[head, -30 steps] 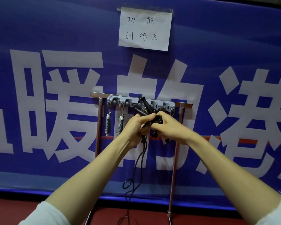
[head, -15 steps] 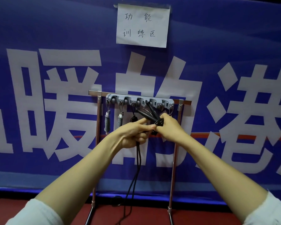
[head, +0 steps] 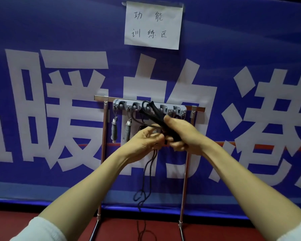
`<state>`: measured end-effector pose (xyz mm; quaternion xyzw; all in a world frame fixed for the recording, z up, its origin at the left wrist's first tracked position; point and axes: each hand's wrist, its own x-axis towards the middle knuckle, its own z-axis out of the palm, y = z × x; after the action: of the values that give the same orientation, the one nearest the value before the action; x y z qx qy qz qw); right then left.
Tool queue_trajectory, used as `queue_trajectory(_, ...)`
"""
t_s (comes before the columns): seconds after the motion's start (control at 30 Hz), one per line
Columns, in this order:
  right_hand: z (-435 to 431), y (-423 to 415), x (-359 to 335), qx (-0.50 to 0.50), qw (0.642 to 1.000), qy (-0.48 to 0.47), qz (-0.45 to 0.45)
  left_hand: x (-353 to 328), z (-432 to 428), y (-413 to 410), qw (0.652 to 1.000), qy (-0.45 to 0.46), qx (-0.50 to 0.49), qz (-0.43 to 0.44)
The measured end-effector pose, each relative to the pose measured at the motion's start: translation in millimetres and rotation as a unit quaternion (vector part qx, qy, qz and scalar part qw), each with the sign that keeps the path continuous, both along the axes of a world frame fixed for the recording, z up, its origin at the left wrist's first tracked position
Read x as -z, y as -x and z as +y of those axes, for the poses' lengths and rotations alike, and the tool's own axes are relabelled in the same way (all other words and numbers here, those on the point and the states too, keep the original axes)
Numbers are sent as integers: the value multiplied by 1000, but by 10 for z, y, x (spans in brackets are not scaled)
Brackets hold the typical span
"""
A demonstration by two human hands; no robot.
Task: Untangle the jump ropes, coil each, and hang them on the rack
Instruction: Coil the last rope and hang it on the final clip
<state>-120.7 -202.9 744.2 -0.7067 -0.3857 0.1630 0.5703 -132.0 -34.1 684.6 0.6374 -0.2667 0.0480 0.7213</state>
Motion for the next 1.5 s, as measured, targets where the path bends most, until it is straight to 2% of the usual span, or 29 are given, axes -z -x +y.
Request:
queue_trajectory(0.07, -30, 15, -48, 10, 1000, 8, 21, -29, 15, 15, 998, -53, -18, -29)
queue_trajectory(0.13, -94, 47, -63, -7, 998, 61, -9, -138, 112, 51, 984, -161, -41, -64)
queue_trajectory(0.23, -157, 87, -66, -60, 987, 136, -58, -400, 254, 42, 922, -366, -29, -127)
queue_trajectory(0.3, -181, 64, -80, -76, 983, 161, -49, -572, 269, -8, 886, -444, -4, -132)
queue_trajectory(0.5, -143, 64, -95, -93, 945, 312, -21, -945, 242, -136, 819, -558, -40, -128)
queue_trajectory(0.6, -85, -20, -91, -40, 939, 339, -36, -1029, 164, -120, 763, -591, -132, -227)
queue_trajectory(0.7, -73, -136, -98, 17, 940, 324, -102, -954, 169, -56, 737, -568, -199, -308)
queue_trajectory(0.77, -43, -194, -48, 60, 937, 298, -175, -866, 182, -11, 746, -548, -218, -308)
queue_trajectory(0.83, -11, -230, 12, 124, 915, 278, -263, -786, 160, 45, 785, -506, -244, -262)
queue_trajectory(0.9, 7, -268, 51, 193, 875, 269, -354, -705, 130, 106, 859, -433, -230, -148)
queue_trajectory(0.93, 13, -283, 64, 219, 854, 266, -389, -665, 109, 136, 900, -388, -186, -71)
queue_trajectory(1.0, 39, -299, 78, 250, 814, 272, -448, -614, 73, 178, 945, -308, -90, 68)
queue_trajectory(1.1, 89, -310, 56, 290, 746, 309, -514, -595, 108, 141, 964, -206, -34, 166)
queue_trajectory(1.3, 67, -191, -68, 341, 678, 312, -571, -581, 62, 133, 964, -57, 17, 258)
queue_trajectory(1.37, 64, -161, -94, 346, 679, 299, -575, -560, 27, 127, 961, -31, 26, 274)
queue_trajectory(1.43, 54, -137, -115, 345, 694, 287, -564, -539, -1, 131, 962, -4, 21, 272)
queue_trajectory(1.5, 36, -123, -127, 322, 745, 242, -532, -501, 4, 107, 973, -11, -16, 229)
